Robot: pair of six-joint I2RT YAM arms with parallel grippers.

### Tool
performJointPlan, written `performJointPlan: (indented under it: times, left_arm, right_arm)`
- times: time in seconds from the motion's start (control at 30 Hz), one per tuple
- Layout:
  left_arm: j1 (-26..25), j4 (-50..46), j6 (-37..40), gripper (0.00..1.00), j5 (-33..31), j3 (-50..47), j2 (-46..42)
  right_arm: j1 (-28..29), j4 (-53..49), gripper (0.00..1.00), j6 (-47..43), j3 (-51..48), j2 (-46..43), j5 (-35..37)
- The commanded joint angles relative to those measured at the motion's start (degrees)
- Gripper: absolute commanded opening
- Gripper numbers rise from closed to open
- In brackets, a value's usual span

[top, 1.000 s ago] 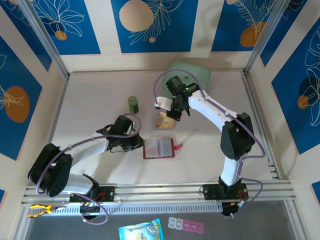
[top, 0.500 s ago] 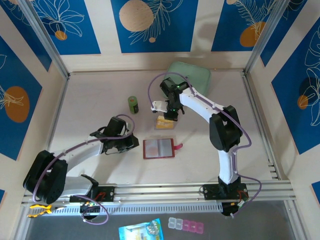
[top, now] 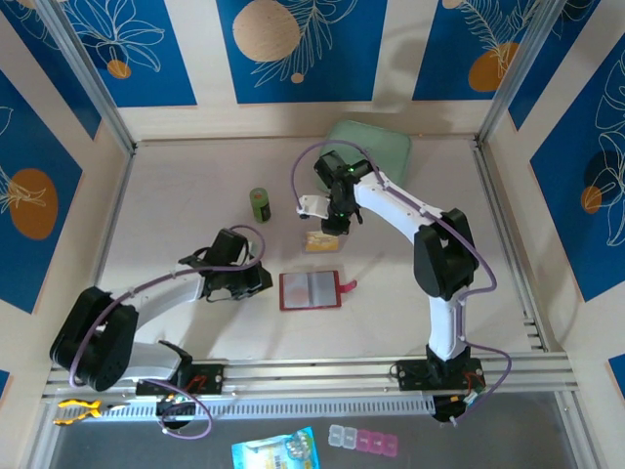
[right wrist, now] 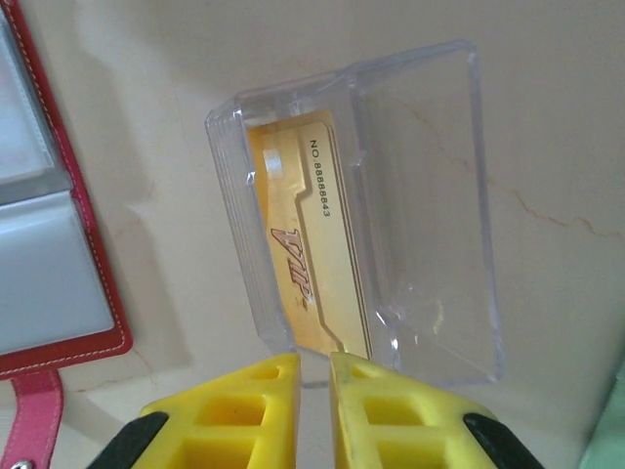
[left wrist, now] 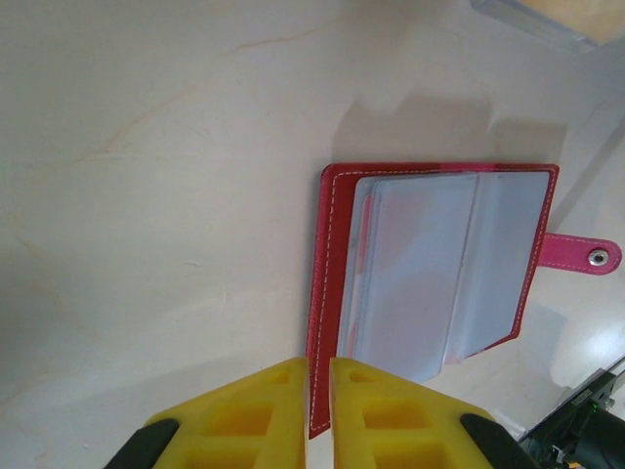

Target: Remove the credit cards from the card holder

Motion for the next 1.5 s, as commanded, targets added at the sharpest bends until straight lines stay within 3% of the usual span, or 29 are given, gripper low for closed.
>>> performJointPlan:
  times: [0.0, 0.23, 0.6, 0.77, 1.17, 1.47]
  left_arm:
    - [0.0, 1.7, 1.0, 0.14, 2.2, 1.7, 1.9]
    - [-1.9, 3.7, 0.7, 0.13, 2.7, 3.8, 5.6]
    - [-4.2, 5.8, -0.1, 0.1, 2.9, 5.1, 9.6]
    - [-4.5, 5.8, -0.1, 0.07, 2.7, 4.8, 10.3]
    - [-5.0, 5.3, -0.2, 0.02, 2.0, 4.1, 11.4]
    - [-5.0, 3.2, 0.2, 0.02, 0.7, 4.2, 9.6]
  right_arm:
    - [0.0, 1.8, 0.17, 7.0, -2.0, -5.4, -3.1]
    - [0.7, 8.8, 0.17, 27.4, -8.8, -12.1, -8.4]
    - [1.5, 22.7, 0.16, 68.7, -26.1, -21.2, -14.7]
    - [1.9, 28.9, 0.14, 80.7, -33.4, -23.3, -20.8]
    - [5.4, 36.3, 0.14, 89.9, -40.6, -21.5, -24.9]
    - [7.3, 38.7, 0.14, 91.4, -41.5, -20.3, -24.8]
